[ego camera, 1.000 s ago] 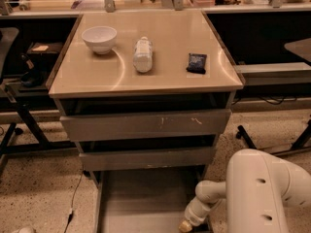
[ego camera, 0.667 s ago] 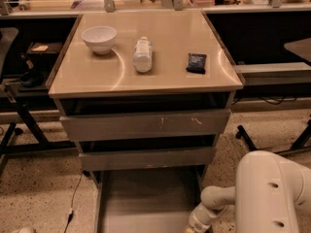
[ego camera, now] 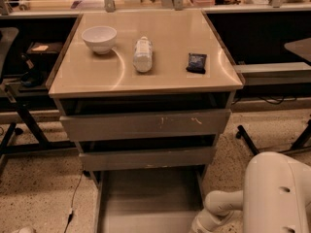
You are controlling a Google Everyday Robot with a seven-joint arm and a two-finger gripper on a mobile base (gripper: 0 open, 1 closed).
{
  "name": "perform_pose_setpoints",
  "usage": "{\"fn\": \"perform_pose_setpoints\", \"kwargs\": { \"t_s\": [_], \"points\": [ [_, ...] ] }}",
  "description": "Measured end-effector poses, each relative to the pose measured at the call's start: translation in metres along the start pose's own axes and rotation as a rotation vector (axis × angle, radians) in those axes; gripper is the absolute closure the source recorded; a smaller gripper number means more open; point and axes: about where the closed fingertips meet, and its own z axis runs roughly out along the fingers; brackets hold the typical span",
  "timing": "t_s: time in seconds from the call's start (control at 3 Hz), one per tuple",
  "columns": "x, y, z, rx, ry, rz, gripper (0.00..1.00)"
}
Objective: Open bottom drawer
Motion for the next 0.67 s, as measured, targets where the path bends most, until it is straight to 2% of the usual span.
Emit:
{"fn": "perform_pose_setpoints", "kwargs": {
  "t_s": [0.33,0.67],
  "points": [
    [-0.008,-0.005,-0.027,0.029,-0.036,0.026,1.0],
    [0.003,-0.01,-0.067,0.103,-0.091,0.114,1.0]
  ]
}}
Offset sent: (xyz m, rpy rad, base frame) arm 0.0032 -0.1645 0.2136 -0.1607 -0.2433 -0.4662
